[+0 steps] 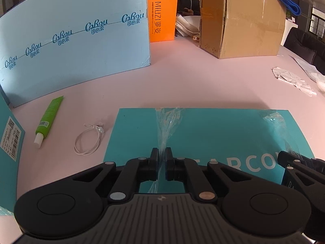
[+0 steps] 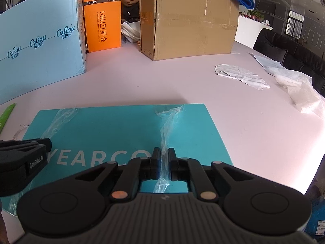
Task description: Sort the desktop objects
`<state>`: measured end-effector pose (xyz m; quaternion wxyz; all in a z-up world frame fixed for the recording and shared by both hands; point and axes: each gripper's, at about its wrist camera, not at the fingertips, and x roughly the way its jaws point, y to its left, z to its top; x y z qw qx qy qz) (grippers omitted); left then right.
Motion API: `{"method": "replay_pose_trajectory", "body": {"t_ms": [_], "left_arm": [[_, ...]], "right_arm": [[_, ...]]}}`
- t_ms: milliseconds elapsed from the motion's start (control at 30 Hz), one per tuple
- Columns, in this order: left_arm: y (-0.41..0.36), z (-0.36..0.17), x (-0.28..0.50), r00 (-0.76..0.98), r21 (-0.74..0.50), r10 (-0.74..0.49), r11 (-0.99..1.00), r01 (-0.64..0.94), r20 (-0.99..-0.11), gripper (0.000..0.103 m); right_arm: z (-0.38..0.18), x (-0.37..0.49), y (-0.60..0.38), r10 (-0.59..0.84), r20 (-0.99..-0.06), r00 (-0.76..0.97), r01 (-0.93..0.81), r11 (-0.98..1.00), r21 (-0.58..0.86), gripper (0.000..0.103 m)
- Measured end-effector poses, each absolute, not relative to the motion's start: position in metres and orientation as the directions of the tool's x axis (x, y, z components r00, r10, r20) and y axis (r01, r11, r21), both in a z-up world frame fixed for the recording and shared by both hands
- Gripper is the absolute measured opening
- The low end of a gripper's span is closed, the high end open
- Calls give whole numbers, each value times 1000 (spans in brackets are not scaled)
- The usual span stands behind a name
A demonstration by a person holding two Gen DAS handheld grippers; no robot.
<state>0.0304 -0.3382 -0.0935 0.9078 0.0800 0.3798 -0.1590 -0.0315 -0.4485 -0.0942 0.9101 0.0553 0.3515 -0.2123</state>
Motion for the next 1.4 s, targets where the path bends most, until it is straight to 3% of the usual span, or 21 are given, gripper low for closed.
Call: {"method": "replay_pose_trajectory", "body": {"t_ms": [1400], "left_arm": [[-328,-81,36,669,17,-223,943,333,-709,3]], "right_arm": [[-83,-27,-435,-292,-656,696,374,927,-17,10]]}}
